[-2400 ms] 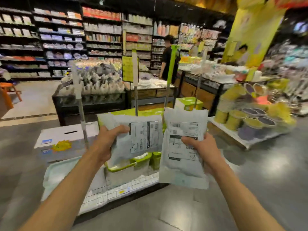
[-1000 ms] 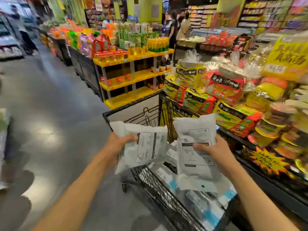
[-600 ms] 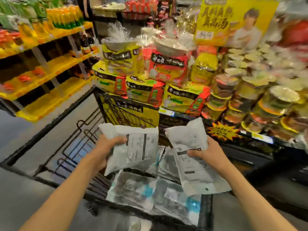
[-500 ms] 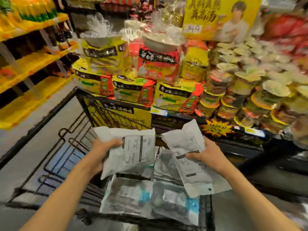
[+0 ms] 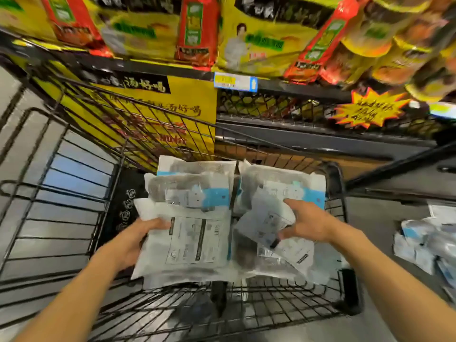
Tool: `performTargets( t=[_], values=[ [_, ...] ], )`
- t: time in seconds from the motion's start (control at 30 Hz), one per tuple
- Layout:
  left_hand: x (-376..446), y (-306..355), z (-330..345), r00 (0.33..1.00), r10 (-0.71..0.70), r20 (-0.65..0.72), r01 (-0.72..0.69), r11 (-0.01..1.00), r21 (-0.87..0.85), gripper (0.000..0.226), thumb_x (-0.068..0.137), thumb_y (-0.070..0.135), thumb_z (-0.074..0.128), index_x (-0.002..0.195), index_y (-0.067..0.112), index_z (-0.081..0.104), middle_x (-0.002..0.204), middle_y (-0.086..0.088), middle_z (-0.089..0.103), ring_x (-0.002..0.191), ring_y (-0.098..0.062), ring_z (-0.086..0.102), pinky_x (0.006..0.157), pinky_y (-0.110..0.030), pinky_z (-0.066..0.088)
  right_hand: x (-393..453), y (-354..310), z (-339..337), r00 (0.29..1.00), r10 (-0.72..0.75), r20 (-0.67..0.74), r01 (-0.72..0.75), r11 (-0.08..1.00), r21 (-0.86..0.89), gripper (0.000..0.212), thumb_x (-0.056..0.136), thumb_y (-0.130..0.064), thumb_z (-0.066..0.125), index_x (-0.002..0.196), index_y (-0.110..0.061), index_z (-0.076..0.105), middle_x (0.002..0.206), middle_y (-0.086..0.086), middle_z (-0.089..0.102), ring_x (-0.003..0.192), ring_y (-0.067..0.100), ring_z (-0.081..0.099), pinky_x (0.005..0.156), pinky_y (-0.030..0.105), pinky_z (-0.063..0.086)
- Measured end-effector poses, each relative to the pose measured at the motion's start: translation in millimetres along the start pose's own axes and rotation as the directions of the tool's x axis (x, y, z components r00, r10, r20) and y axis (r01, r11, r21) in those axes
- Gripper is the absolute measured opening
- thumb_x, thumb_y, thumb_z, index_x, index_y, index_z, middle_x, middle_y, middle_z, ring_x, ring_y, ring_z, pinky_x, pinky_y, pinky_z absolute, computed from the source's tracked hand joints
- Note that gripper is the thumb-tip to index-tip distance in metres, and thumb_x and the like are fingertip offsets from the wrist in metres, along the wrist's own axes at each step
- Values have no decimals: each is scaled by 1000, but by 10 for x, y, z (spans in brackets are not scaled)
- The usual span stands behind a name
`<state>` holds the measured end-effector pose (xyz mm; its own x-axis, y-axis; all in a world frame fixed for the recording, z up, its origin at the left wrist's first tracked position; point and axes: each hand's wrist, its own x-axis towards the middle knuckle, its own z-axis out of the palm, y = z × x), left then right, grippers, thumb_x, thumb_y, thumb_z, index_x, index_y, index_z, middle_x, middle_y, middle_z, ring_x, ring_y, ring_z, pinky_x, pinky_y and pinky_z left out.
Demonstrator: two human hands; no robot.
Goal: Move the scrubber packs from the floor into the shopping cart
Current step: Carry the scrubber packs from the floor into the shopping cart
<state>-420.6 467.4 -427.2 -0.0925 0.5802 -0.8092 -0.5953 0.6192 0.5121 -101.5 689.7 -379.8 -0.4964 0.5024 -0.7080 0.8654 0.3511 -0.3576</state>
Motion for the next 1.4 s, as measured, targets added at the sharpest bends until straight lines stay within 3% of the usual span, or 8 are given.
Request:
performTargets(
  t=[0.1,0.23,0.33,0.47,0.63,0.9,1.17,1.4],
  values=[
    [298,-320,-127,994,-109,14,109,994,-24,122,23,16,104,136,3,59,123,-28,69,98,-39,74,73,-48,62,281,154,285,996,37,83,-28,993,-118,98,66,-56,85,151,-33,41,154,-4,49,140,26,47,108,45,44],
    [580,-642,-209,982,-189,-16,188,981,-49,120,26,14,103,136,0,59,128,-30,66,119,-46,63,100,-59,51,530,244,615,984,15,177,22,979,-203,86,68,-54,86,144,-32,50,149,0,55,137,26,50,105,37,45],
    [623,-683,-246,978,-205,-28,205,979,-4,112,24,19,105,128,0,65,122,-26,70,114,-41,68,101,-54,51,617,232,740,983,30,184,10,976,-217,92,65,-52,88,145,-26,51,149,2,54,136,28,49,107,35,43],
    [535,-581,-366,987,-74,-142,114,947,299,75,56,27,99,123,14,68,115,-11,77,111,-31,72,102,-48,51,582,274,853,999,5,47,9,953,-301,103,47,-66,73,140,-29,50,146,3,55,131,32,53,101,45,50],
    [287,-515,-410,901,210,-381,129,708,695,103,61,39,98,145,28,39,130,1,62,118,-27,62,104,-44,50,237,134,846,996,-32,-88,-3,931,-366,91,70,-57,76,150,-33,39,149,3,50,130,32,53,99,41,50],
    [-383,264,489,918,393,57,-107,106,989,85,81,52,79,152,29,37,151,1,47,136,-23,49,106,-38,45,-703,-303,101,967,15,-255,-93,951,-296,84,84,-60,69,154,-29,34,149,1,50,132,26,52,103,40,49],
    [-1165,1076,1948,753,478,453,-309,-351,884,80,82,59,70,150,34,39,146,5,52,134,-20,51,105,-39,47,-1942,-491,-710,860,12,-511,-122,976,-182,76,87,-60,66,151,-31,38,145,2,51,133,28,50,103,42,46],
    [-1761,1266,3352,577,497,648,-357,-560,747,83,80,63,67,151,33,37,148,2,51,135,-23,51,105,-42,46,-3035,162,-1110,728,86,-680,-176,982,-64,80,86,-65,64,153,-33,35,149,0,49,138,26,46,106,43,45]
  ],
)
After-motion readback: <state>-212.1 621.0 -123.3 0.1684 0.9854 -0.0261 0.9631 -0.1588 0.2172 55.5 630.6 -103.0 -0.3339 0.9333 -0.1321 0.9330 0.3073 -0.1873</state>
